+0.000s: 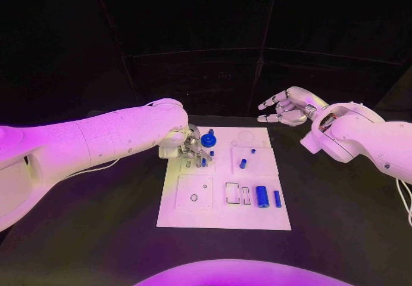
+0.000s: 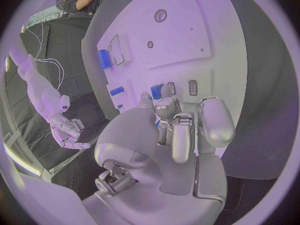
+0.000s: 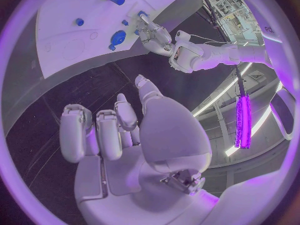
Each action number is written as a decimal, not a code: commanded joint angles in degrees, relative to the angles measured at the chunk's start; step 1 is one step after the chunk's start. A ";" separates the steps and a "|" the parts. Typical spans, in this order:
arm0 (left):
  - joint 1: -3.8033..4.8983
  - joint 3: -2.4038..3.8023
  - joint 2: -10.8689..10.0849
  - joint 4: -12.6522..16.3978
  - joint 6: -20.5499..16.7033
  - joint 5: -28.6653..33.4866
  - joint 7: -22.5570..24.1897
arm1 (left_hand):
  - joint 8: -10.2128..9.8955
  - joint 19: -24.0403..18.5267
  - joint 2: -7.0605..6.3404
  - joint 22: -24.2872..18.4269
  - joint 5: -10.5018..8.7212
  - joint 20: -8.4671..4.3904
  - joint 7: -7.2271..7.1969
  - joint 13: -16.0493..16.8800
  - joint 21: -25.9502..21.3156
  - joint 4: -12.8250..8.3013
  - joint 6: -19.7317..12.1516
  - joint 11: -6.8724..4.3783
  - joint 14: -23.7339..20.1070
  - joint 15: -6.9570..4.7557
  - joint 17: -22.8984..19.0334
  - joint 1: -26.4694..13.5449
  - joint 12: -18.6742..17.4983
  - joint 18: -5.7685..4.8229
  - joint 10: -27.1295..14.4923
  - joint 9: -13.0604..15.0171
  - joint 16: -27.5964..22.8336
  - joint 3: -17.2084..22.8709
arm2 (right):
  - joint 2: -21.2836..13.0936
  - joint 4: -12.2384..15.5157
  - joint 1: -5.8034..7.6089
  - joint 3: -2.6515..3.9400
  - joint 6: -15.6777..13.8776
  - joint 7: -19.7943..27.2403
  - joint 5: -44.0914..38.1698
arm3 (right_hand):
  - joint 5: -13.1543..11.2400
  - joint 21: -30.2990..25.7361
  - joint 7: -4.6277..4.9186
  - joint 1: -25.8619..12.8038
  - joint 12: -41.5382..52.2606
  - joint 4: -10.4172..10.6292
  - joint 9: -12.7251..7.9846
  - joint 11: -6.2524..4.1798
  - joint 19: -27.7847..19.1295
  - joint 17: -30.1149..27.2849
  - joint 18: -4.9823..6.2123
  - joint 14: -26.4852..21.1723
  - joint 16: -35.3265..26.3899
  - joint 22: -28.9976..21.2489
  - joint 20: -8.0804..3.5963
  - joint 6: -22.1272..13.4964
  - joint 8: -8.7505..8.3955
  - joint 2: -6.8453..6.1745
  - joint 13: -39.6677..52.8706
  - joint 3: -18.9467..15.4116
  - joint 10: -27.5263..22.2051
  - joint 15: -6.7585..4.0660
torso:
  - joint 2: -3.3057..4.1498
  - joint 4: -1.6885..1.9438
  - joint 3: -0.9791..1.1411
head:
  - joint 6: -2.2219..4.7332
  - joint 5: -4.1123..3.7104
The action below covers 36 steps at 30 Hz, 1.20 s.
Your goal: Assemble the parts on the task board
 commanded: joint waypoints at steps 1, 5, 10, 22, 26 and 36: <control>0.08 0.02 0.07 -0.01 0.81 -0.70 -0.21 | 0.25 -0.23 0.09 0.04 -0.06 0.29 -0.14 -0.02 0.36 -0.33 -0.44 -0.06 5.64 0.03 15.09 0.71 0.28 -0.83 -0.37 0.06 0.17 0.05 | 0.10 -0.01 0.13 0.04 0.48 0.10 -0.17 | 0.30 -0.14 0.08 0.58 0.11 -0.02 0.00 -0.38 -0.35 3.39 0.24 3.48 -0.16 3.62 0.06 0.32 0.33 -0.05 0.06 -0.41 0.02 -0.32 | -0.02 0.00 0.04 | -0.07 -0.03; 0.07 0.02 0.14 -0.01 0.70 -0.71 -0.01 | 0.34 -0.25 0.06 0.10 -0.06 0.31 -0.12 -0.06 0.39 -0.64 -0.58 -0.05 5.64 0.05 15.09 0.97 0.28 -0.84 -0.42 0.22 0.17 0.27 | 0.22 -0.11 0.13 0.04 0.61 0.08 -0.17 | 0.30 -0.14 0.08 0.58 0.11 -0.02 0.00 -0.38 -0.35 3.39 0.24 3.48 -0.16 3.62 0.06 0.32 0.33 -0.05 0.06 -0.41 0.02 -0.32 | 0.01 0.02 0.03 | -0.07 -0.03; 0.06 0.02 0.28 -0.12 0.58 -0.72 0.13 | 0.40 -0.29 0.04 0.11 -0.06 0.33 -0.08 -0.13 0.39 -0.95 -0.78 -0.02 5.64 0.07 15.09 1.25 0.25 -0.83 -0.49 0.36 0.17 0.51 | 0.32 -0.20 0.12 0.04 0.77 0.03 -0.17 | 0.45 -0.13 0.08 0.63 0.17 0.02 0.00 -0.39 -0.32 3.45 0.23 3.50 -0.13 3.65 0.04 0.34 0.36 0.07 0.10 -0.43 0.08 -0.33 | 0.02 0.00 0.03 | -0.11 -0.02; 0.01 0.02 0.57 -0.28 0.40 -0.72 0.24 | -0.26 -0.41 -0.03 0.15 -0.07 0.48 0.38 -0.12 0.37 -1.46 -2.18 0.32 5.64 0.30 15.09 1.45 0.28 -0.84 -0.73 0.35 0.17 1.14 | 0.52 -0.34 0.12 0.04 1.07 -0.05 -0.17 | 0.46 -0.14 0.08 0.62 0.16 0.04 0.00 -0.39 -0.33 3.43 0.24 3.49 -0.15 3.63 0.04 0.34 0.36 0.09 0.08 -0.44 0.07 -0.33 | 0.00 0.02 0.04 | -0.20 -0.02; 0.00 0.02 0.59 -0.32 0.40 -0.72 0.22 | -0.38 -0.41 -0.07 0.21 -0.07 0.51 0.45 -0.11 0.41 -1.48 -2.35 0.38 5.64 0.35 15.09 1.40 0.30 -0.85 -0.76 0.32 0.17 1.18 | 0.62 -0.41 0.12 0.04 1.19 -0.07 -0.17 | 0.46 -0.14 0.08 0.62 0.16 0.04 0.00 -0.39 -0.33 3.43 0.24 3.49 -0.15 3.63 0.04 0.34 0.36 0.09 0.08 -0.44 0.07 -0.33 | 0.00 0.03 0.02 | -0.16 -0.06; -0.01 0.02 0.64 -0.36 0.67 -0.72 0.22 | -0.77 -0.47 -0.10 0.17 -0.07 0.62 0.65 -0.17 0.37 -1.63 -2.80 0.54 5.64 0.49 15.09 1.42 0.27 -0.84 -0.89 0.15 0.17 1.40 | 0.76 -0.55 0.12 0.03 1.57 -0.24 -0.17 | 0.50 -0.15 0.09 0.43 0.27 0.23 -0.02 -0.37 -0.33 3.46 0.24 3.51 -0.13 3.62 0.03 0.31 0.36 0.18 0.16 -0.59 0.17 -0.33 | 0.06 -0.03 0.01 | -0.25 -0.01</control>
